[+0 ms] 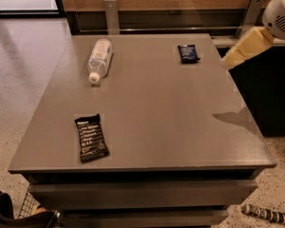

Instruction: Pick rxbar blueberry

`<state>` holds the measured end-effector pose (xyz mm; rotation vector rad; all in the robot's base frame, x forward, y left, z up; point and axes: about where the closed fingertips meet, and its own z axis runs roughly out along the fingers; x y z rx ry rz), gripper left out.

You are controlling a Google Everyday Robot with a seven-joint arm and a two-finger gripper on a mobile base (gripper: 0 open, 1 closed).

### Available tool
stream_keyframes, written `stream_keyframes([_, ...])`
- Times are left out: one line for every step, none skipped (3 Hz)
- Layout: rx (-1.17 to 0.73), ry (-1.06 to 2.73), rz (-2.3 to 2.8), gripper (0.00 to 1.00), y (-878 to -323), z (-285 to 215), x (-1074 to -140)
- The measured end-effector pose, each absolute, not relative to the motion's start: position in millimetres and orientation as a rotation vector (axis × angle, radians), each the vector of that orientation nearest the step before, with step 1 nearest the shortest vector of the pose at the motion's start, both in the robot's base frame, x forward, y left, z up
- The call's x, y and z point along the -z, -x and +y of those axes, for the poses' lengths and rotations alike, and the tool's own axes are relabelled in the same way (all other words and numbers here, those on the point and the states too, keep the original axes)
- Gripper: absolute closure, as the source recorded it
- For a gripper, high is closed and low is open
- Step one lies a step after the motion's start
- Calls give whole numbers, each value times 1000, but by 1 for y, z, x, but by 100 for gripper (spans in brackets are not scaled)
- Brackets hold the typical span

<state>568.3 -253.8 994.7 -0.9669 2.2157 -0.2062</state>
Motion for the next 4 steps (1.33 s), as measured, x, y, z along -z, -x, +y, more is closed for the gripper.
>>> stream_keyframes([152,745,2188,0,-598,-247,-996])
stream_keyframes([-35,496,2155,0,-627,-231,-975])
stream_keyframes([-186,361,2131,0,-650,-219,-960])
stream_keyframes([-186,365,2134,0,-652,-217,-959])
